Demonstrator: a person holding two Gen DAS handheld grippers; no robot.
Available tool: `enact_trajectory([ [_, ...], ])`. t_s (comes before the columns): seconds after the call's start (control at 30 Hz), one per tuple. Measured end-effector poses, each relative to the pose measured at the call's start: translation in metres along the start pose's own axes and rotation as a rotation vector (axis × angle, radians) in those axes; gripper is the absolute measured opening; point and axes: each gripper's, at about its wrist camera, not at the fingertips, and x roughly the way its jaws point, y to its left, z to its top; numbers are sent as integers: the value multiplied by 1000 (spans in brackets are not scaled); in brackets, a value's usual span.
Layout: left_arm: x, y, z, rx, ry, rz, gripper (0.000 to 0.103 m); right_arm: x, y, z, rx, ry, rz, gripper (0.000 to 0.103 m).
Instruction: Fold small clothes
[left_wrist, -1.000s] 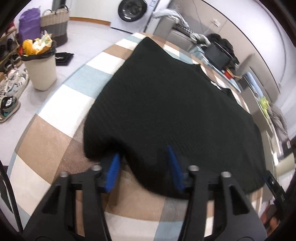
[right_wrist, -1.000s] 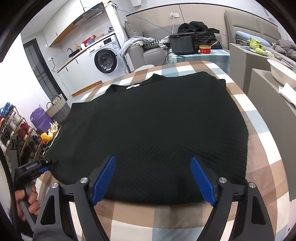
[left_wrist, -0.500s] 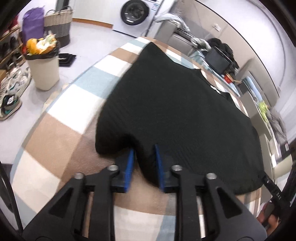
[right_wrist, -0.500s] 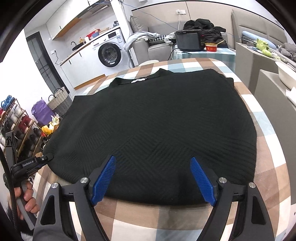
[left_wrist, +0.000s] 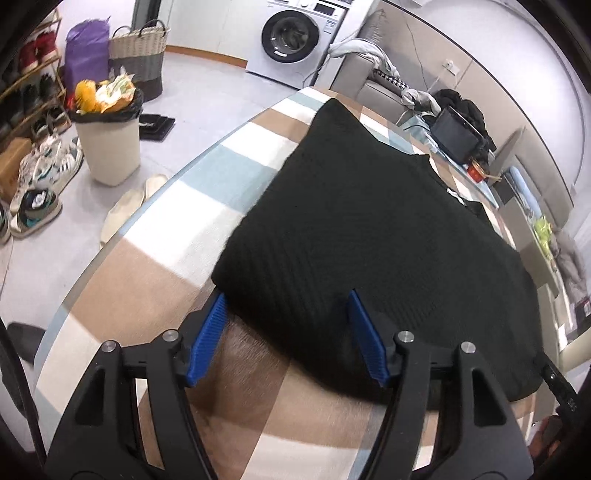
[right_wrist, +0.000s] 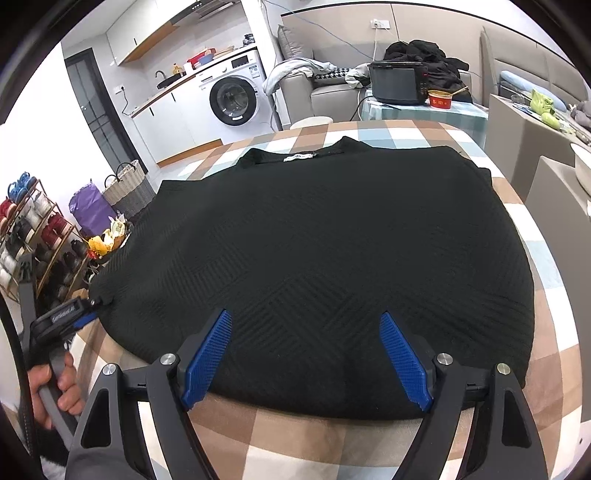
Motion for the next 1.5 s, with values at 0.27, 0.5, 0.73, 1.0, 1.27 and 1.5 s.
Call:
enact_trajectory([
  [0.27, 9, -26, 4, 104, -8, 0, 19, 1, -8, 1, 12, 19, -29, 84],
  [0.5, 1, -18, 4, 90, -11, -39, 18, 12, -10, 2, 14, 44, -52, 84],
  [0.73, -15, -6, -1, 75, -17, -79, 18, -6, -41, 0, 103, 34, -92, 84],
  [1.0, -13, -2, -7, 69, 25, -81, 18, -63, -110, -46, 395, -19, -107, 84],
  [1.27, -15, -1, -7, 57, 24, -97, 18, -43, -118, -46, 419, -38, -83, 68],
  [1.5, -20, 1, -6, 16, 5, -115, 18, -6, -121, -21, 356, -68, -125, 33],
])
